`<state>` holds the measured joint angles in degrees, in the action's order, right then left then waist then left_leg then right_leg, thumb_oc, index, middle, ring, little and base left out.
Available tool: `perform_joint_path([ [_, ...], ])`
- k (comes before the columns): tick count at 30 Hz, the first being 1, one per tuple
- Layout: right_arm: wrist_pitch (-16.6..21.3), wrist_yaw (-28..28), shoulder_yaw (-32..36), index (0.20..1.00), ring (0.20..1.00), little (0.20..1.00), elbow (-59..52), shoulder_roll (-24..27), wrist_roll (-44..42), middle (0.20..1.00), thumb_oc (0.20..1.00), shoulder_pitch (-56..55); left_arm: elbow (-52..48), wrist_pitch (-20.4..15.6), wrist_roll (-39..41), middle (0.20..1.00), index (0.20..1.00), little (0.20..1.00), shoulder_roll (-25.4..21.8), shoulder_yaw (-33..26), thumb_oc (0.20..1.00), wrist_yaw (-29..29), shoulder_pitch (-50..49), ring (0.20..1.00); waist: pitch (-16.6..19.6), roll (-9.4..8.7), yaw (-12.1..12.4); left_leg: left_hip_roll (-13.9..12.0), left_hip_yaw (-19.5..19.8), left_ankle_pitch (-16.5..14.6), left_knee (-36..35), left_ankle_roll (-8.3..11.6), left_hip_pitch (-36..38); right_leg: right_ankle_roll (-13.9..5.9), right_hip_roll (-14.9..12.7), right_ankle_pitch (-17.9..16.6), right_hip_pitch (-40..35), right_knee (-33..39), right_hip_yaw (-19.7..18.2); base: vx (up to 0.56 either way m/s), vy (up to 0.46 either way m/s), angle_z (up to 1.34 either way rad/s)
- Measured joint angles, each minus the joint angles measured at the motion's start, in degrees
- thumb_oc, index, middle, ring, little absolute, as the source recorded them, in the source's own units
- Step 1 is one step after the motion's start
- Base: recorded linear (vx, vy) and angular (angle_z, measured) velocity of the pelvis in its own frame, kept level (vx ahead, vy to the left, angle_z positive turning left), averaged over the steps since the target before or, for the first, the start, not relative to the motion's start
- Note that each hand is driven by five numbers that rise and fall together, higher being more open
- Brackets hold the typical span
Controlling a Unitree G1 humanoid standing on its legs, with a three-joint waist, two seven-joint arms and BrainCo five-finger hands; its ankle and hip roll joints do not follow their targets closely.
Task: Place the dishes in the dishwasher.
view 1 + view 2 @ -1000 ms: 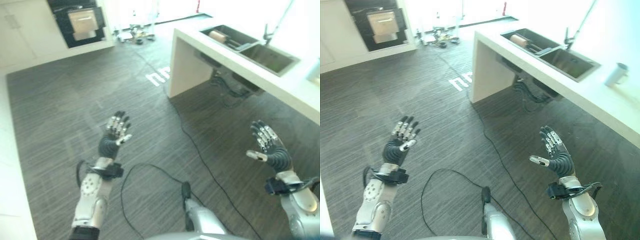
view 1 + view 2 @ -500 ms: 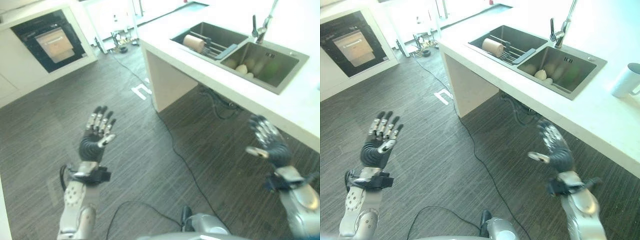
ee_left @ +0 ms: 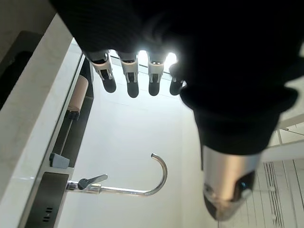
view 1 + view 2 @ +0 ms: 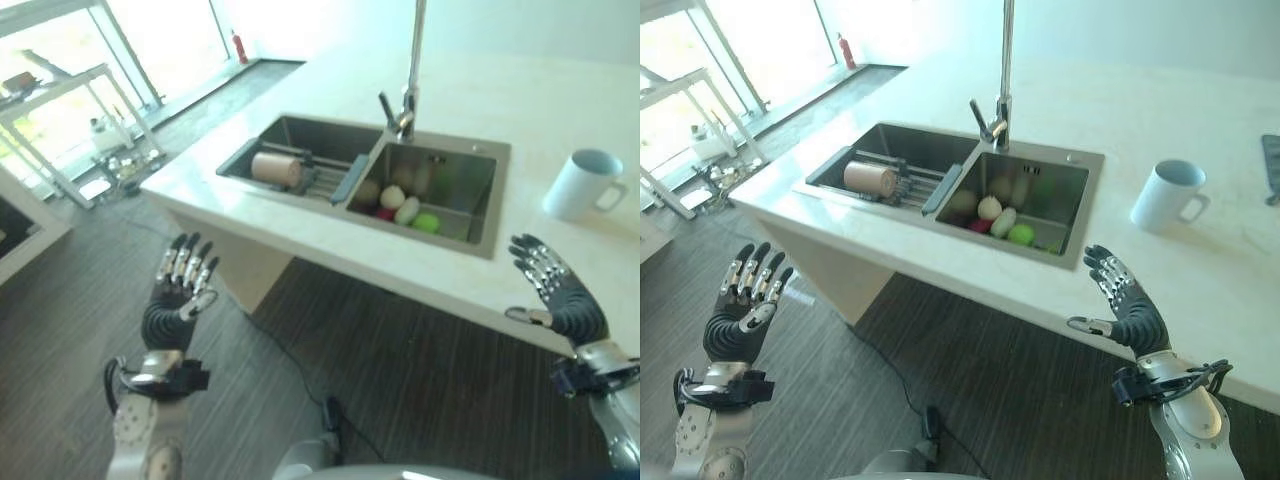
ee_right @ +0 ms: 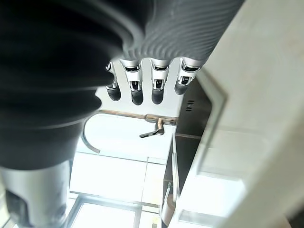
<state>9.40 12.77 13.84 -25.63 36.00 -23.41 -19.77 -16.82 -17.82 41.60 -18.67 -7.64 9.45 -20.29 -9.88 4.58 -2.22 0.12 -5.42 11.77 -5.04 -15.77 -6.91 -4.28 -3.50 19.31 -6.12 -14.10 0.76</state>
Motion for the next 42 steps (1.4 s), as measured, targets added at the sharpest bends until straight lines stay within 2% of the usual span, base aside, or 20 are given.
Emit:
perform_joint_path([
  [1, 0.15, 0.01, 0.56, 1.0, 1.0, 1.0, -0.34, -1.12, -0.28, 1.0, 1.0, -0.05, -0.13, 0.01, -0.01, 1.0, 1.0, 1.0, -0.48, -0.63, 1.0, 0.16, 1.05, 1.0, -0.26, -0.06, -1.51, 0.1, 0.38, -0.38, 0.02, 2.46, 0.39, -0.13, -1.53, -2.87, 0.29, 1.03, 2.14, 0.17, 0.355, 0.18],
  [3, -0.12, -0.42, 0.02, 1.0, 1.0, 1.0, 0.18, -4.09, -0.26, 1.0, 1.0, -0.22, -0.14, -0.71, -0.03, 1.0, 1.0, 1.0, -2.02, -1.71, 1.0, 0.88, 3.9, 1.0, -0.2, -2.74, 0.02, 0.51, -1.23, -3.97, 0.02, 11.07, 4.1, -0.05, -2.88, -6.31, -8.3, 10.76, 4.87, 0.22, 0.367, 0.14],
  [4, -0.16, -1.6, 0.03, 1.0, 1.0, 1.0, 0.29, -4.77, -0.28, 1.0, 1.0, 0.37, -0.1, -0.7, -0.01, 1.0, 1.0, 1.0, -2.88, -1.53, 1.0, 1.03, 7.06, 1.0, 0.01, -4.14, 0.92, 1.64, -1.28, -4.49, 0.07, 12.51, 5.13, -0.57, -3.67, -6.58, -10.48, 12.24, 6.39, 0.21, 0.381, 0.21],
  [7, -0.24, -2.78, 0.4, 1.0, 1.0, 1.0, 0.36, -7.88, -0.25, 1.0, 1.0, 1.81, -0.13, -0.28, -0.09, 1.0, 1.0, 1.0, -2.79, -1.25, 1.0, 2.22, 10.54, 1.0, 0.14, -5.24, 1.62, 2.45, 0.25, -5.15, 0.13, 11.7, 5.88, -3.73, -3.7, -8.35, -10.48, 9.45, 9.05, 0.15, 0.347, 0.52],
  [9, -0.34, -3.7, 0.09, 1.0, 1.0, 1.0, 0.5, -11.12, -0.14, 1.0, 1.0, 2.24, -0.06, 0.33, -0.28, 1.0, 1.0, 1.0, -2.88, -1.27, 1.0, 3.36, 11.71, 1.0, 0.35, -5.77, 1.86, 1.36, 0.22, -6.35, 0.13, 9.95, 8.15, -4.57, -3.61, -8.68, -6.81, -2.47, 10.94, 0.1, 0.309, 0.43],
  [10, -0.33, -3.78, 0.08, 1.0, 1.0, 1.0, 0.59, -11.27, 0.11, 1.0, 1.0, 2.75, -0.13, 0.44, -0.27, 1.0, 1.0, 1.0, -3.29, -1.43, 1.0, 3.79, 11.66, 1.0, 0.63, -6.02, 2.94, 0.89, 1.04, -7.06, 0.16, 8.97, 9.29, -5.19, -5.05, -5.63, -4.01, -6.29, 10.75, 0.11, 0.331, -0.05],
  [11, -0.32, -3.81, 0.08, 1.0, 1.0, 1.0, 0.43, -11.26, 0.69, 1.0, 1.0, 3.9, -0.11, 0.55, -0.25, 1.0, 1.0, 1.0, -3.44, -1.64, 1.0, 3.9, 11.62, 1.0, 1.18, -6.71, 3.31, 1.4, 1.87, -7.1, 0.15, 8.98, 9.36, -5.35, -7.12, -5.57, -2.17, -3.12, 10.57, 0.1, 0.326, -0.08],
  [12, -0.4, -3.79, -0.05, 1.0, 1.0, 1.0, 0.28, -11.51, 1.05, 1.0, 1.0, 5.19, -0.07, 1.9, -0.25, 1.0, 1.0, 1.0, -4.37, -1.62, 1.0, 4.82, 12.16, 1.0, 1.68, -8.05, 3.05, 2.44, 1.5, -7.76, 0.15, 9.94, 9.28, -6.33, -9.18, -12.05, 1.42, -0.26, 10.84, 0.09, 0.287, -0.07],
  [17, -1.39, -3.07, -3.03, 1.0, 1.0, 1.0, 1.07, -11.93, 3.2, 1.0, 1.0, 6.2, -0.3, 2.08, -0.59, 1.0, 1.0, 1.0, -4.73, -2.32, 1.0, 4.41, 8.94, 1.0, 2.02, -8.01, 4.7, 0.55, -3.23, -8.48, 0.16, 11.09, 10.8, -6.05, -9.04, -14.55, 5.09, -3.49, 13.12, 0.02, 0.068, -0.62],
  [19, -1.35, -2.66, -3.65, 1.0, 1.0, 1.0, 3.0, -11.33, 3.18, 1.0, 1.0, 6.18, -0.7, 1.98, -0.57, 1.0, 1.0, 1.0, -4.92, -2.93, 1.0, 4.02, 7.33, 1.0, 2.25, -7.69, 4.55, -1.03, -2.94, -9.85, 0.14, 13.1, 11.05, -6.16, -6.84, -13.97, 5.6, -1.1, 14.62, 0.01, -0.05, -0.76],
  [23, -1.28, -3.19, -3.91, 1.0, 1.0, 1.0, 4.21, -10.02, 1.81, 1.0, 1.0, 5.47, -0.96, 1.83, -0.57, 1.0, 1.0, 1.0, -4.93, -3.2, 1.0, 4.21, 7.2, 1.0, 2.61, -8.01, 3.57, -1.57, -3.05, -9.48, 0.09, 15.44, 10.5, -2.61, -2.05, -13.52, 1.27, 11.78, 15.59, 0.04, -0.124, -0.16],
  [28, -1.17, -5.43, -4.41, 1.0, 1.0, 1.0, 4.24, -9.37, 1.81, 1.0, 1.0, 5.06, -0.98, 1.7, -0.49, 1.0, 1.0, 1.0, -2.47, -2.31, 1.0, 4.34, 5.1, 1.0, 4.48, -2.73, 4.0, -3.25, -3.05, -8.89, -0.25, 16.84, 9.6, -0.91, 0.07, -14.3, 0.36, 14.25, 15.67, 0.05, -0.139, 0.03],
  [32, -1.3, -8.01, -5.83, 1.0, 1.0, 1.0, 5.0, -7.19, 1.92, 1.0, 1.0, 6.0, -1.06, 1.78, -0.55, 1.0, 1.0, 1.0, -2.37, -0.37, 1.0, 3.89, 5.39, 1.0, 5.67, -0.13, 3.81, -3.89, -3.47, -8.27, 0.9, 17.13, 9.66, -0.53, 0.64, -14.08, 0.78, 13.44, 15.63, -0.07, -0.074, -0.02],
  [33, -1.32, -8.45, -6.35, 1.0, 1.0, 1.0, 5.0, -6.96, 1.91, 1.0, 1.0, 5.98, -1.04, 1.78, -0.52, 1.0, 1.0, 1.0, -2.43, 0.47, 1.0, 3.51, 6.32, 1.0, 5.75, 0.21, 3.72, -4.17, -3.54, -8.49, 4.67, 17.76, 7.45, 0.32, 0.44, -13.29, 1.94, 11.71, 15.66, -0.11, -0.08, 0.08],
  [35, -1.37, -8.66, -6.78, 1.0, 1.0, 1.0, 4.95, -7.06, 1.96, 1.0, 1.0, 6.0, -1.01, 1.81, -0.41, 1.0, 1.0, 1.0, -2.47, 0.89, 1.0, 3.32, 7.92, 1.0, 4.52, -2.97, 3.94, -3.27, -6.17, -4.12, 10.75, 20.39, 2.52, 2.17, -1.23, -12.0, 4.01, 9.85, 15.85, -0.12, -0.036, 0.2],
  [36, -1.36, -8.84, -6.53, 1.0, 1.0, 1.0, 4.84, -7.08, 2.0, 1.0, 1.0, 6.03, -1.08, 1.86, -0.04, 1.0, 1.0, 1.0, -2.63, 0.88, 1.0, 3.31, 8.35, 1.0, 4.15, -5.4, 3.85, -2.32, -5.66, 0.91, 12.24, 22.9, 0.57, 3.45, -2.86, -12.07, 4.63, 9.62, 15.61, -0.04, 0.19, 0.28],
  [37, -1.21, -8.8, -5.6, 1.0, 1.0, 1.0, 4.85, -6.79, 2.02, 1.0, 1.0, 7.18, -1.62, 1.75, -0.02, 1.0, 1.0, 1.0, -2.45, 1.08, 1.0, 3.32, 8.62, 1.0, 2.74, -8.26, 3.54, -2.9, -4.51, -0.62, 23.42, 24.36, -4.38, 4.24, -4.31, -13.49, 4.43, 11.28, 15.77, 0.03, 0.259, 0.2],
  [38, -1.21, -8.68, -5.18, 1.0, 1.0, 1.0, 4.98, -6.71, 1.98, 1.0, 1.0, 7.64, -1.62, 1.72, 0.0, 1.0, 1.0, 1.0, -2.29, 1.32, 1.0, 3.3, 8.45, 1.0, 2.75, -7.83, 2.98, -4.93, -3.92, -3.95, 27.24, 23.45, -4.74, 3.43, -3.65, -14.68, 3.5, 12.87, 15.71, 0.08, 0.327, -0.06],
  [40, -1.22, -8.06, -3.41, 1.0, 1.0, 1.0, 5.1, -5.76, 1.8, 1.0, 1.0, 7.63, -1.75, 1.65, 0.01, 1.0, 1.0, 1.0, -2.43, 1.38, 1.0, 3.32, 8.43, 1.0, 2.55, -5.94, 1.47, -11.22, -4.64, -6.1, 18.86, 23.91, 0.79, 2.86, -1.33, -15.21, 3.01, 13.24, 14.5, 0.13, 0.313, -0.28],
  [42, -1.09, -7.2, -1.42, 1.0, 1.0, 1.0, 5.26, -5.14, 0.75, 1.0, 1.0, 7.53, -1.03, 1.58, 0.03, 1.0, 1.0, 1.0, -2.41, 1.31, 1.0, 3.46, 8.49, 1.0, 1.97, -4.73, -0.57, -14.48, -4.38, -6.31, 8.43, 23.92, 5.67, 2.25, -0.12, -15.63, 3.52, 13.83, 13.04, 0.25, 0.495, -0.33],
])
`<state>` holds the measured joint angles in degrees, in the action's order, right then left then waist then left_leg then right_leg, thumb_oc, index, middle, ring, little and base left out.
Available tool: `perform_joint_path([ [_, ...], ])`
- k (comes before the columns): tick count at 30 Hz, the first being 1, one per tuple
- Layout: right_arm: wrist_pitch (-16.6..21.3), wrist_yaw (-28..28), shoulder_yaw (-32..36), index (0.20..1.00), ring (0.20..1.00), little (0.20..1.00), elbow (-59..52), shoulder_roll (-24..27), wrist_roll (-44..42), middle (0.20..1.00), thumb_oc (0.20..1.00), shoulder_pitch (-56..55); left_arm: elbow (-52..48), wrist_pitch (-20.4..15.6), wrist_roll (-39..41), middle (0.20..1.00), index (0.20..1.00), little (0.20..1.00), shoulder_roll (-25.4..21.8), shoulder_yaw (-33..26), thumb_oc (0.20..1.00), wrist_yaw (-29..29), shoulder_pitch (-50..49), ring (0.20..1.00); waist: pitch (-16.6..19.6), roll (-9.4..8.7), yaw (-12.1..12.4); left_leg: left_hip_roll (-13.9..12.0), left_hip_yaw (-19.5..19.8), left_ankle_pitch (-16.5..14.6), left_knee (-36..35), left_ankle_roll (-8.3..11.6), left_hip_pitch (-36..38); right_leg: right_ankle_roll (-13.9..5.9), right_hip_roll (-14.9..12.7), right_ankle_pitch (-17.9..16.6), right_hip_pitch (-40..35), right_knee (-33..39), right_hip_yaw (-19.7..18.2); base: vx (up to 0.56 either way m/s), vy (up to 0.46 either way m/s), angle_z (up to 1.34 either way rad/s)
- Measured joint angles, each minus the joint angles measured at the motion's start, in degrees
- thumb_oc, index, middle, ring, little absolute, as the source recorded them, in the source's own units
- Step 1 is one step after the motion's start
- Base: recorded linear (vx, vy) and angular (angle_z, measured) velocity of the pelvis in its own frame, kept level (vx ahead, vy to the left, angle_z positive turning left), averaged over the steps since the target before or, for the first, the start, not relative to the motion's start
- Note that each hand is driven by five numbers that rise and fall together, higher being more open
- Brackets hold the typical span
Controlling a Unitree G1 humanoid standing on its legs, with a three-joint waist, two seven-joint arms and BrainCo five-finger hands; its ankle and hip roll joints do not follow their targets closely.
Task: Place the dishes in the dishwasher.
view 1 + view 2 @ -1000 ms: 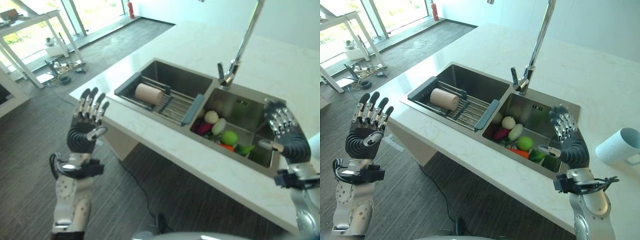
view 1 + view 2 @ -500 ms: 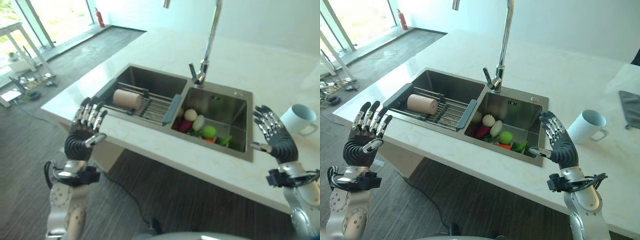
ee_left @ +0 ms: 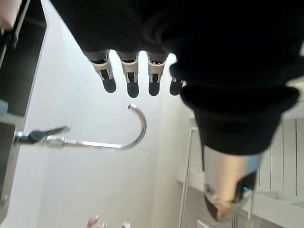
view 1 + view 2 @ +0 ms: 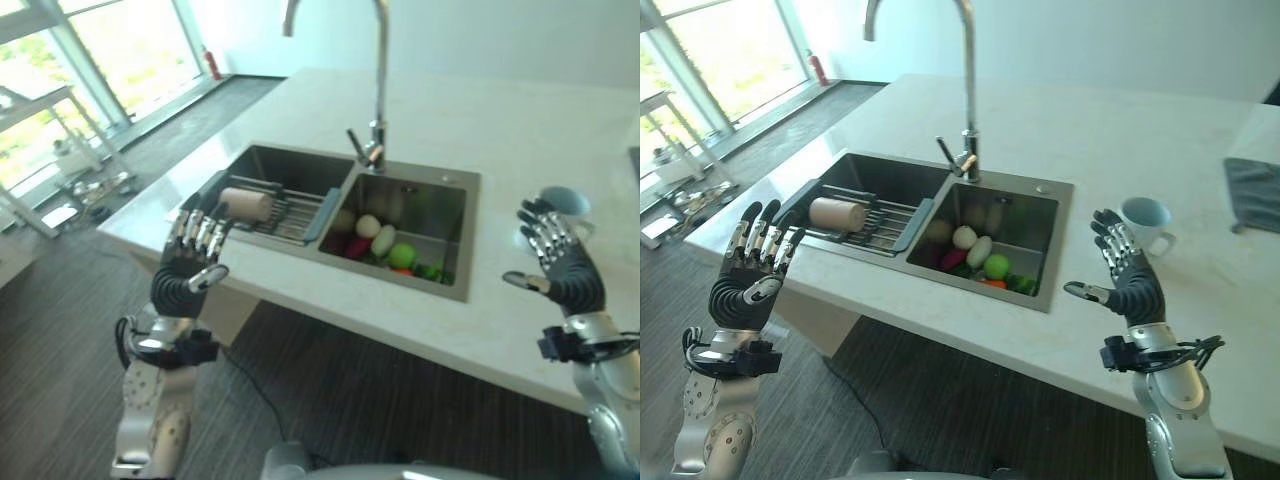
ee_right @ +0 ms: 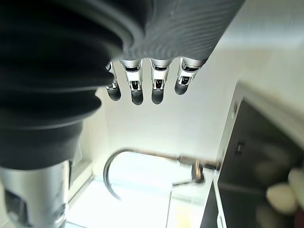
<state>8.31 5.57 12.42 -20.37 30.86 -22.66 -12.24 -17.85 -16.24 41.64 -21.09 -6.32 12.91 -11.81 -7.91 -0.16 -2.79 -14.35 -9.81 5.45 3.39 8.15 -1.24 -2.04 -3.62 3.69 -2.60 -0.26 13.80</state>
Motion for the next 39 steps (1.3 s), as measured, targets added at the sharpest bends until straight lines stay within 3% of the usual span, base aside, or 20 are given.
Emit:
perform_joint_path([
  [2, 0.28, 1.73, 2.08, 1.0, 1.0, 1.0, 1.24, 0.07, -0.18, 1.0, 1.0, -0.75, 1.29, -0.05, 0.04, 1.0, 1.0, 1.0, 0.28, -0.01, 1.0, 0.29, -0.02, 1.0, -0.53, 0.99, -0.68, -1.66, 2.56, 0.0, -9.01, 0.49, 3.95, -1.72, 0.84, -1.21, -0.06, 1.13, -3.21, 0.19, 0.492, -0.5],
  [3, 0.28, 2.61, 2.76, 1.0, 1.0, 1.0, 1.35, 0.08, -0.88, 1.0, 1.0, -1.93, 1.34, -0.28, 0.16, 1.0, 1.0, 1.0, 0.48, 0.0, 1.0, 0.39, -0.51, 1.0, -0.78, 1.43, -0.45, -2.67, 2.98, -0.06, -8.97, 0.63, 4.41, -0.29, 0.94, -1.14, -0.06, 1.31, -4.67, 0.12, 0.446, -0.57],
  [7, 0.13, 3.09, 3.7, 1.0, 1.0, 1.0, 0.78, 0.49, -1.0, 1.0, 1.0, -2.85, 3.05, -1.76, 2.28, 1.0, 1.0, 1.0, 1.19, 1.95, 1.0, 2.77, 1.73, 1.0, -1.18, 2.71, -1.04, -3.16, -2.67, -0.53, -8.58, 0.49, 2.58, -4.44, -3.86, -3.3, -3.56, 5.63, -3.58, 0.2, 0.66, -0.17],
  [9, 0.06, 1.59, 3.94, 1.0, 1.0, 1.0, -1.09, 1.13, -0.99, 1.0, 1.0, -2.55, 3.28, -1.65, 2.48, 1.0, 1.0, 1.0, 0.95, 1.85, 1.0, 3.25, 4.59, 1.0, -0.7, 3.05, -0.9, 0.6, -2.9, 0.5, -8.88, -0.27, 2.28, -8.04, -8.34, -3.49, -5.02, 5.18, -2.36, 0.18, 0.484, -0.03],
  [11, -0.27, 1.33, 4.05, 1.0, 1.0, 1.0, -2.41, -0.26, -1.13, 1.0, 1.0, -4.13, 2.91, -0.76, 3.46, 1.0, 1.0, 1.0, -0.79, 1.89, 1.0, 3.44, 7.4, 1.0, -0.21, -2.28, -0.7, 8.37, -2.78, 0.95, -8.62, -2.51, 2.99, -7.76, -15.44, -4.95, -4.28, 2.3, -3.71, 0.2, 0.432, 0.14],
  [12, -0.23, 1.32, 4.35, 1.0, 1.0, 1.0, -3.09, -2.61, -1.16, 1.0, 1.0, -4.28, 2.87, -0.15, 3.42, 1.0, 1.0, 1.0, -0.87, 1.88, 1.0, 3.65, 9.11, 1.0, -0.48, -2.85, -0.7, 9.96, -2.05, 0.88, -8.91, -4.67, 2.82, -8.45, -17.44, -8.02, -1.48, -3.27, -3.96, 0.18, 0.293, 0.34],
  [15, -0.33, 1.72, 2.21, 1.0, 1.0, 1.0, -3.2, -7.42, -0.95, 1.0, 1.0, -5.5, 2.09, 0.53, 3.32, 1.0, 1.0, 1.0, -2.92, 1.41, 1.0, 4.7, 9.94, 1.0, -0.16, -3.89, -0.48, 12.85, -3.32, -1.27, -8.56, -8.61, 5.52, -7.66, -17.98, -9.74, 4.49, -13.01, -4.67, 0.14, 0.214, -0.32],
  [16, -0.4, 2.6, -1.08, 1.0, 1.0, 1.0, -3.53, -9.6, 0.2, 1.0, 1.0, -2.93, 0.39, 1.05, 3.35, 1.0, 1.0, 1.0, -3.31, -2.37, 1.0, 5.17, 5.93, 1.0, 0.11, -4.03, 0.83, 13.54, -8.14, -3.35, -8.52, -9.72, 7.08, -7.03, -18.53, -16.42, 8.09, -13.46, 1.44, 0.21, 0.105, -1.13],
  [17, -0.46, 2.82, -3.0, 1.0, 1.0, 1.0, -3.28, -10.27, 0.52, 1.0, 1.0, -2.64, 0.39, 1.51, 3.34, 1.0, 1.0, 1.0, -3.18, -2.02, 1.0, 5.14, 5.9, 1.0, 0.05, -4.22, -0.4, 13.75, -9.32, -3.88, -8.52, -10.39, 7.37, -7.03, -19.11, -16.44, 8.13, -14.03, 4.19, 0.19, -0.01, -1.72],
  [18, -0.77, 2.41, -6.82, 1.0, 1.0, 1.0, -1.93, -9.49, 2.43, 1.0, 1.0, 0.03, 1.66, 0.71, 3.38, 1.0, 1.0, 1.0, -1.86, -0.71, 1.0, 5.16, 5.24, 1.0, -0.21, -2.31, 0.09, 10.85, -11.84, -5.37, -8.54, -9.21, 8.62, -8.53, -11.7, -6.9, 10.63, -21.21, 5.78, 0.25, -0.18, -0.84],
  [19, -0.61, 2.32, -8.02, 1.0, 1.0, 1.0, -2.77, -8.83, 2.79, 1.0, 1.0, -0.25, 2.93, 0.83, 3.35, 1.0, 1.0, 1.0, -1.79, 0.24, 1.0, 4.9, 4.73, 1.0, 0.29, -1.71, 0.36, 8.93, -12.33, -5.5, -8.54, -8.49, 9.04, -8.08, -3.0, -1.08, 10.56, -21.37, 1.83, 0.16, -0.246, -0.6],
  [20, 0.55, 2.03, -7.21, 1.0, 1.0, 1.0, -3.06, -6.59, 2.88, 1.0, 1.0, -0.77, 2.77, 1.56, 3.36, 1.0, 1.0, 1.0, -3.44, 1.66, 1.0, 4.79, 5.08, 1.0, 0.7, -3.65, -0.25, 10.88, -12.05, -5.41, -8.53, -8.27, 9.18, -3.11, 0.21, 0.76, 7.63, -14.66, 3.18, 0.22, -0.326, 0.04],
  [21, 0.84, 1.4, -6.41, 1.0, 1.0, 1.0, -1.44, -4.35, 2.88, 1.0, 1.0, -0.32, 2.7, 1.94, 3.35, 1.0, 1.0, 1.0, -3.21, 2.05, 1.0, 4.72, 4.92, 1.0, 1.08, -3.5, -0.18, 12.0, -11.76, -5.64, -8.52, -8.02, 9.48, 1.9, 0.27, 1.96, 5.51, -10.08, 4.24, 0.19, -0.248, 0.29],
  [25, 0.69, 0.17, -5.09, 1.0, 1.0, 1.0, -0.33, -3.19, 2.18, 1.0, 1.0, -1.51, -0.09, 2.69, 3.39, 1.0, 1.0, 1.0, -0.98, 2.89, 1.0, 4.02, 2.63, 1.0, 1.28, 2.05, 0.17, 10.7, -9.26, -5.47, -8.03, -7.58, 10.63, 2.09, 3.22, -0.5, 0.62, -4.21, 2.43, 0.14, -0.265, 0.26],
  [26, 0.81, 0.2, -5.25, 1.0, 1.0, 1.0, -0.16, -3.31, 1.88, 1.0, 1.0, -1.47, -0.17, 2.86, 3.75, 1.0, 1.0, 1.0, -0.57, 3.09, 1.0, 4.22, 2.62, 1.0, 1.19, 1.68, 0.72, 10.47, -8.75, -5.7, -4.78, -6.87, 9.8, 2.32, 3.11, -0.01, -0.4, -3.59, 2.27, 0.06, -0.239, 0.31],
  [28, 0.68, -0.35, -4.03, 1.0, 1.0, 1.0, 1.33, -3.2, 1.33, 1.0, 1.0, 0.4, -2.24, 6.2, 10.31, 1.0, 1.0, 1.0, 0.47, 3.18, 1.0, 5.06, 3.76, 1.0, -0.25, -3.81, 3.48, 7.93, -5.12, -5.42, 29.94, -1.51, -9.31, 4.86, 0.59, 2.31, -0.24, -2.75, -0.08, 0.08, 0.014, -0.13],
  [29, 0.85, -0.71, -3.98, 1.0, 1.0, 1.0, 1.36, -2.86, 1.32, 1.0, 1.0, 1.28, -2.95, 6.73, 12.27, 1.0, 1.0, 1.0, 1.41, 3.42, 1.0, 5.54, 2.58, 1.0, -0.44, -4.03, 3.44, 6.68, -2.26, -6.28, 31.8, -1.51, -12.89, 3.29, 1.11, 0.89, -1.03, -1.69, -0.95, 0.12, 0.163, -0.57],
  [32, 0.86, -0.92, -4.61, 1.0, 1.0, 1.0, 1.28, -2.81, 1.17, 1.0, 1.0, 2.94, -2.44, 8.28, 15.39, 1.0, 1.0, 1.0, 1.89, 4.1, 1.0, 5.98, 1.15, 1.0, -0.33, -1.71, 2.64, -0.24, -0.05, -5.9, 7.95, -1.66, -8.76, 2.87, 3.97, 0.4, -1.26, -0.78, -1.63, 0.12, 0.271, -0.94],
  [34, 0.94, -0.33, -4.57, 1.0, 1.0, 1.0, 2.01, -2.88, 1.29, 1.0, 1.0, 2.49, -1.16, 8.28, 15.96, 1.0, 1.0, 1.0, 1.29, 4.11, 1.0, 6.38, 1.44, 1.0, -0.28, 0.4, 0.68, -3.03, 2.59, -3.88, -8.29, 0.29, -1.53, 2.79, 4.7, -1.08, -1.08, -0.59, -0.01, 0.09, 0.379, -1.1],
  [39, 0.93, -1.3, -0.09, 1.0, 1.0, 1.0, -1.04, -0.71, 1.16, 1.0, 1.0, 0.23, -0.38, 8.19, 15.76, 1.0, 1.0, 1.0, 0.8, 6.2, 1.0, 8.02, 6.93, 1.0, 0.33, 3.37, -3.74, -1.65, -3.64, -1.49, -8.77, 1.87, 4.76, 1.88, 1.15, -2.48, -3.95, 1.18, 3.05, 0.11, 0.282, 0.06],
])
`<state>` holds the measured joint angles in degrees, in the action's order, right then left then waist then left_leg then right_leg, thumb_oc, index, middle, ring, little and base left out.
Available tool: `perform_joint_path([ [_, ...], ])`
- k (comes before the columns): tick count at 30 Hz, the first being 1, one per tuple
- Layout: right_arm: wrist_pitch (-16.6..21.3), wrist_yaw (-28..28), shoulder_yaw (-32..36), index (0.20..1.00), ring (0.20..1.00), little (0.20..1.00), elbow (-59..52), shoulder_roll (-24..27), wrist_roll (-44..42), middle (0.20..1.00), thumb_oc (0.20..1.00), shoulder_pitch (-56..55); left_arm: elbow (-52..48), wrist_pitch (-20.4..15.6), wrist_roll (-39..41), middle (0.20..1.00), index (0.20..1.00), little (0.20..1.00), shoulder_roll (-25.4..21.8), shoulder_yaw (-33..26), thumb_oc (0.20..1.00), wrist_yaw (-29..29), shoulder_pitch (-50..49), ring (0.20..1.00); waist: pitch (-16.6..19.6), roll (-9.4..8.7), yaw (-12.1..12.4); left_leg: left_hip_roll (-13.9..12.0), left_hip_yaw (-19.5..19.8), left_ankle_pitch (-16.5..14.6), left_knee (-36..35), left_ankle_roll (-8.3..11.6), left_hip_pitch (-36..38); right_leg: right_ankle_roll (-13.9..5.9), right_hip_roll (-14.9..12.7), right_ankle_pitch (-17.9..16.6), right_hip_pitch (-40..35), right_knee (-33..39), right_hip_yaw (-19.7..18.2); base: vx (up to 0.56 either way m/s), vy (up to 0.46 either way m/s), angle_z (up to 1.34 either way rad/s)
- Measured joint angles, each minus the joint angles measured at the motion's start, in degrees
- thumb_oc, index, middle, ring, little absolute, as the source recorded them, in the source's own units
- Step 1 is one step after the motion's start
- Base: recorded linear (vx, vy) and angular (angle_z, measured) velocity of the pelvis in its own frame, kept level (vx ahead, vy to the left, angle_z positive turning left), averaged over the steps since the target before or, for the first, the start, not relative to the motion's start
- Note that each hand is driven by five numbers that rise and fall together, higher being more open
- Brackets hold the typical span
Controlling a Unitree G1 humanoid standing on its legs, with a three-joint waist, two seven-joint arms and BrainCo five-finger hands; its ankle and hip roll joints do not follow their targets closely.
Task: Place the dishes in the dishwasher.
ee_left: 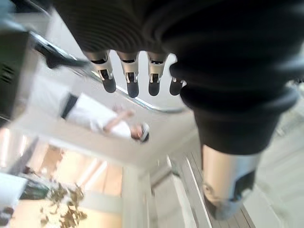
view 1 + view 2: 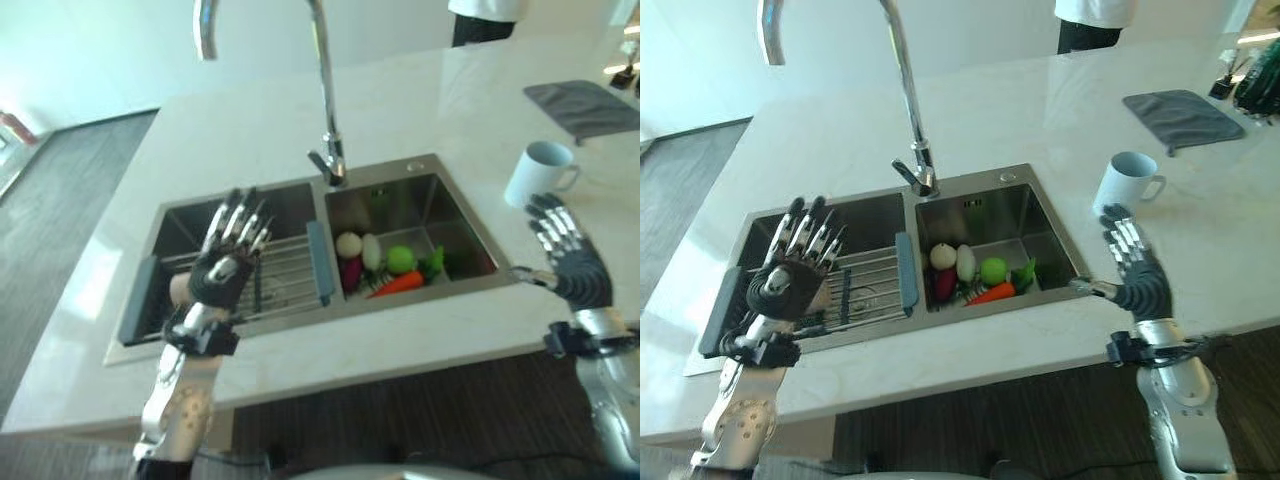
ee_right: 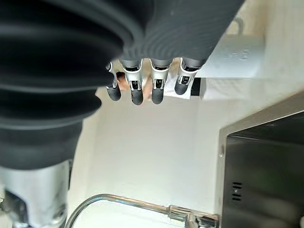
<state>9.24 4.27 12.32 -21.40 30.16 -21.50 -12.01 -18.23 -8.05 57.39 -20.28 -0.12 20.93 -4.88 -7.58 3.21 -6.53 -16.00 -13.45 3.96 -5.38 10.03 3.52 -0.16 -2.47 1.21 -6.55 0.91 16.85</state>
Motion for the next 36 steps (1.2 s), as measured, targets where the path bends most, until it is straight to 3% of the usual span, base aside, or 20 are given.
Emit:
perform_joint_path([
  [1, -0.06, 0.16, -0.07, 1.0, 1.0, 1.0, -1.0, -0.38, 0.0, 1.0, 1.0, -0.38, 0.03, 0.02, -0.01, 1.0, 1.0, 1.0, 0.02, -0.47, 1.0, 0.2, -0.12, 1.0, -0.02, 0.87, 0.07, 0.61, -0.58, 0.6, -0.01, -0.73, 0.84, -0.84, -0.57, -0.31, -1.05, 0.71, 0.36, 0.16, 0.248, 0.53],
  [2, -0.15, 0.26, -0.35, 1.0, 1.0, 1.0, -1.66, -1.03, 0.04, 1.0, 1.0, -1.51, 0.18, 0.02, -0.04, 1.0, 1.0, 1.0, 0.62, -1.16, 1.0, 0.27, -0.43, 1.0, 0.89, 3.37, 0.39, 2.13, -1.0, 1.11, 0.32, -1.76, 1.96, -3.73, -1.6, -0.17, -2.31, 0.78, 1.46, 0.15, 0.221, 0.54],
  [3, -0.46, 0.48, -0.82, 1.0, 1.0, 1.0, -1.66, -2.82, 0.25, 1.0, 1.0, -1.98, 0.13, 0.07, -0.23, 1.0, 1.0, 1.0, 0.59, -2.17, 1.0, 0.1, -0.59, 1.0, 0.89, 2.75, 1.19, 4.04, -0.67, 0.03, 0.35, -2.19, 2.34, -4.7, -3.6, -0.17, -2.33, 0.04, 1.36, 0.13, 0.182, 0.44],
  [6, -1.45, 1.09, -2.16, 1.0, 1.0, 1.0, -1.66, -4.26, 0.77, 1.0, 1.0, -1.88, 0.07, 0.08, -2.85, 1.0, 1.0, 1.0, -1.2, -6.73, 1.0, -2.94, -1.01, 1.0, 1.08, -2.18, 3.38, 9.25, 1.35, -1.32, 0.36, -3.54, 2.18, -7.74, -9.08, -0.99, -2.42, 0.02, 1.05, 0.06, 0.067, 0.17],
  [8, -1.59, 1.22, -2.67, 1.0, 1.0, 1.0, -1.67, -4.49, 1.33, 1.0, 1.0, -1.58, 0.09, 0.05, -6.08, 1.0, 1.0, 1.0, -3.39, -7.4, 1.0, -5.12, -1.04, 1.0, 1.9, -4.72, 4.68, 11.12, 1.82, -1.62, 0.34, -4.44, 1.74, -9.15, -10.89, -1.66, -2.68, 0.74, 0.87, 0.04, 0.053, 0.17],
  [9, -1.96, 1.15, -2.53, 1.0, 1.0, 1.0, -1.67, -4.48, 1.33, 1.0, 1.0, -1.08, 0.1, 0.04, -8.65, 1.0, 1.0, 1.0, -4.79, -7.81, 1.0, -6.15, -1.06, 1.0, 1.86, -4.74, 5.15, 11.49, 1.85, -1.81, 0.33, -4.84, 1.58, -9.77, -11.17, -2.11, -2.97, 1.44, 0.88, 0.03, 0.029, 0.08],
  [12, -2.66, 1.0, -2.12, 1.0, 1.0, 1.0, -1.67, -4.45, 1.33, 1.0, 1.0, -0.54, -0.11, -1.66, -16.69, 1.0, 1.0, 1.0, -7.52, -10.33, 1.0, -9.77, -2.14, 1.0, 2.5, -4.89, 5.67, 11.42, 2.11, -1.92, -0.03, -5.29, 1.23, -10.0, -10.85, -2.41, -3.4, 2.55, 0.78, 0.04, 0.018, 0.03],
  [16, -3.96, 0.92, -0.12, 1.0, 1.0, 1.0, -1.59, -3.12, 1.31, 1.0, 1.0, -1.99, -2.01, -1.77, -24.19, 1.0, 1.0, 1.0, -8.61, -13.49, 1.0, -13.02, -4.37, 1.0, 3.01, -2.8, 5.52, 10.89, 2.31, -1.49, -0.01, -5.15, 0.64, -9.87, -10.04, -2.87, -3.42, 3.27, 0.84, 0.01, 0.0, 0.02],
  [22, -4.99, 1.05, -0.04, 1.0, 1.0, 1.0, -1.6, -1.23, 1.27, 1.0, 1.0, -1.56, 1.5, 0.3, -34.57, 1.0, 1.0, 1.0, -11.81, -14.59, 1.0, -18.9, -4.9, 1.0, 3.04, -2.78, 5.67, 9.82, 2.66, -1.05, 0.33, -4.66, 0.6, -9.82, -8.92, -2.88, -3.46, 3.59, 1.09, 0.0, 0.0, 0.0],
  [26, -5.12, 1.09, -0.05, 1.0, 1.0, 1.0, -1.58, 0.37, 1.08, 1.0, 1.0, -0.93, 1.86, 0.41, -46.8, 1.0, 1.0, 1.0, -16.49, -14.55, 1.0, -22.28, -4.1, 1.0, 3.09, -2.7, 5.35, 9.77, 2.71, -0.94, 0.31, -4.52, 0.77, -9.66, -8.83, -3.0, -3.93, 4.01, 1.15, 0.0, 0.0, 0.0],
  [30, -5.29, 1.46, -0.5, 1.0, 1.0, 1.0, -1.52, 1.34, 1.07, 1.0, 1.0, 0.77, 3.76, 3.11, -57.14, 1.0, 1.0, 1.0, -23.56, -12.77, 1.0, -22.42, -1.69, 1.0, 3.51, -2.03, 4.99, 9.78, 2.62, -0.83, 0.02, -4.57, 0.7, -9.61, -8.85, -3.04, -3.79, 4.01, 1.0, 0.0, 0.0, 0.0],
  [36, -6.45, 1.56, -0.59, 1.0, 1.0, 1.0, 1.11, 2.51, 0.04, 1.0, 1.0, 3.21, 7.76, 6.42, -63.45, 1.0, 1.0, 1.0, -26.6, -8.33, 1.0, -20.57, 2.23, 1.0, 4.43, -0.68, 3.16, 9.71, 2.04, -0.8, 0.01, -4.6, 0.66, -9.37, -8.78, -3.27, -3.3, 4.0, 0.35, 0.0, 0.011, -0.05],
])
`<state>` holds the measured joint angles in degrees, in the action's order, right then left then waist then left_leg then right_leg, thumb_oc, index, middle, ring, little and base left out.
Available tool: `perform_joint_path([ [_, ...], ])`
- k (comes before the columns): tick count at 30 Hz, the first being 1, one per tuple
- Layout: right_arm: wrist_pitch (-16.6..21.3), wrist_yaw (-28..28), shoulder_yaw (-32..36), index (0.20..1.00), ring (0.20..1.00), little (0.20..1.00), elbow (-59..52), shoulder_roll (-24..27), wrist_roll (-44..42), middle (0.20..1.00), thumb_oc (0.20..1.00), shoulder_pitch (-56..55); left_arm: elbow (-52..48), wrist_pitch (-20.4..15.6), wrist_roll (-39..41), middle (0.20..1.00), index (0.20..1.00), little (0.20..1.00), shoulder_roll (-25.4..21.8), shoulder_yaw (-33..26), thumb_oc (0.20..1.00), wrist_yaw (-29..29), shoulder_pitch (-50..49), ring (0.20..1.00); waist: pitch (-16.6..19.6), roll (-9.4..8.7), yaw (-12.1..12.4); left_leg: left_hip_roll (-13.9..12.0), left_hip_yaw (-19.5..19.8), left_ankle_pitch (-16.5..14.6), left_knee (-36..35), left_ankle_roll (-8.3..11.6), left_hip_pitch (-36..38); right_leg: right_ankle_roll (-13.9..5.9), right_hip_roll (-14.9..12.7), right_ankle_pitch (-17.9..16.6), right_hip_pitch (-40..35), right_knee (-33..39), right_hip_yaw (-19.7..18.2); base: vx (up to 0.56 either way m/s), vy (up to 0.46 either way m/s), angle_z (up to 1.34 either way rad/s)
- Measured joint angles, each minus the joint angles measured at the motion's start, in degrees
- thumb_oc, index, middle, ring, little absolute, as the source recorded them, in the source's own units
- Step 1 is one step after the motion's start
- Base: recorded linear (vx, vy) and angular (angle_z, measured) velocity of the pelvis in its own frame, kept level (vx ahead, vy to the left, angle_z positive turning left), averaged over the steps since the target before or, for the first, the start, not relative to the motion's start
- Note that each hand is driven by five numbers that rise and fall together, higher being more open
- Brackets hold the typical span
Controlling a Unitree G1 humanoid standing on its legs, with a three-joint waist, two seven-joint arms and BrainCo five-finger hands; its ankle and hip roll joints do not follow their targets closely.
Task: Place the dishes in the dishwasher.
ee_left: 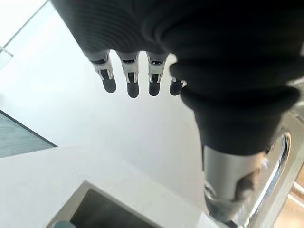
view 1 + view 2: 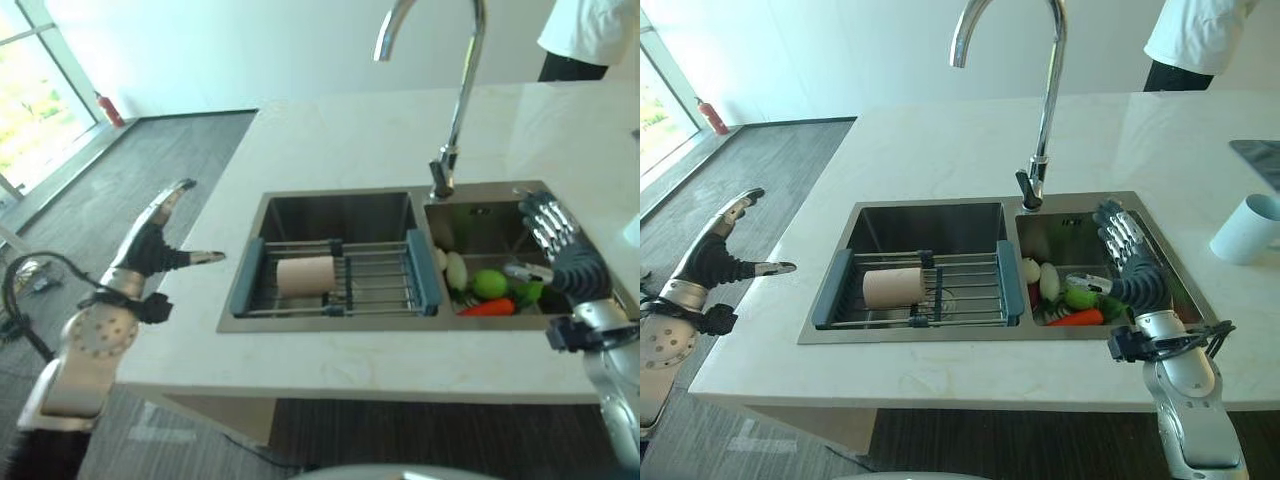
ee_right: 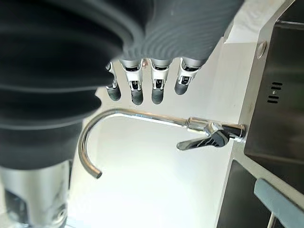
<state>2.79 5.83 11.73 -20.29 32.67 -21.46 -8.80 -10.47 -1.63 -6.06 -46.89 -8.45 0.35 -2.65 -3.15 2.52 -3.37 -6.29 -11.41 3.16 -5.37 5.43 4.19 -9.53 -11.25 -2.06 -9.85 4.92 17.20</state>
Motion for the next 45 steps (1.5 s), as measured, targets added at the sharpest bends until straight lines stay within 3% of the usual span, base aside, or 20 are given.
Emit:
perform_joint_path([
  [3, -0.08, 0.46, -0.03, 1.0, 1.0, 1.0, 0.06, 0.68, -0.01, 1.0, 1.0, 0.04, 0.63, 0.64, -2.9, 1.0, 1.0, 1.0, -1.52, 1.36, 1.0, 0.12, 2.62, 1.0, 0.05, 0.03, -1.43, -0.03, -0.26, 0.02, 0.32, -0.02, 0.11, -0.03, 0.03, -0.18, 0.17, -0.01, -0.51, -0.01, 0.017, -0.06],
  [8, -0.82, 2.34, -0.07, 1.0, 1.0, 1.0, 0.44, 1.26, -0.04, 1.0, 1.0, 1.7, 2.8, 3.01, -7.8, 1.0, 1.0, 1.0, -6.08, 8.36, 1.0, 6.27, 10.86, 1.0, 0.36, 0.46, -3.21, -0.17, -1.69, 0.09, -0.02, -0.09, 0.85, -0.04, 0.02, -0.45, 0.28, 0.0, -1.74, 0.0, 0.022, -0.12],
  [14, -1.05, 3.29, -1.14, 1.0, 1.0, 1.0, 1.75, 1.55, -0.07, 1.0, 1.0, 1.98, 8.38, 6.52, -9.17, 1.0, 1.0, 1.0, -6.03, 13.4, 1.0, 9.97, 14.47, 1.0, 0.59, 0.72, -4.71, -0.76, -2.15, 0.19, -0.03, 0.04, 1.07, 0.22, 0.64, -0.71, 0.5, 0.02, -2.82, 0.0, -0.001, -0.08],
  [20, -1.05, 3.8, -2.3, 1.0, 1.0, 1.0, 1.82, 1.54, -0.06, 1.0, 1.0, 2.0, 13.12, 12.52, -11.16, 1.0, 1.0, 1.0, -3.21, 17.21, 1.0, 12.61, 14.44, 1.0, 1.44, 1.01, -4.9, -1.22, -3.19, 0.3, -0.03, 0.14, 1.02, 0.49, 1.0, -1.03, 1.27, 0.02, -3.92, -0.01, -0.012, -0.09],
  [33, -0.99, 5.03, -2.3, 1.0, 1.0, 1.0, 1.83, 1.53, -0.07, 1.0, 1.0, 2.01, 14.49, 15.51, -15.42, 1.0, 1.0, 1.0, 1.88, 20.26, 1.0, 14.74, 13.37, 1.0, 2.19, -0.18, -4.93, -1.78, -3.34, 0.35, -0.03, 0.21, 1.11, 0.6, 1.54, -1.12, 1.31, 0.04, -4.07, 0.01, -0.003, 0.0],
  [45, -1.03, 5.62, -2.42, 1.0, 1.0, 1.0, 1.83, 1.53, -0.09, 1.0, 1.0, 2.11, 20.19, 16.75, -17.77, 1.0, 1.0, 1.0, 2.21, 21.76, 1.0, 14.79, 14.27, 1.0, 2.16, -0.42, -5.41, -1.98, -3.6, 0.41, -0.04, 0.31, 1.28, 0.59, 1.69, -1.11, 1.33, 0.07, -4.22, 0.02, 0.001, -0.01],
])
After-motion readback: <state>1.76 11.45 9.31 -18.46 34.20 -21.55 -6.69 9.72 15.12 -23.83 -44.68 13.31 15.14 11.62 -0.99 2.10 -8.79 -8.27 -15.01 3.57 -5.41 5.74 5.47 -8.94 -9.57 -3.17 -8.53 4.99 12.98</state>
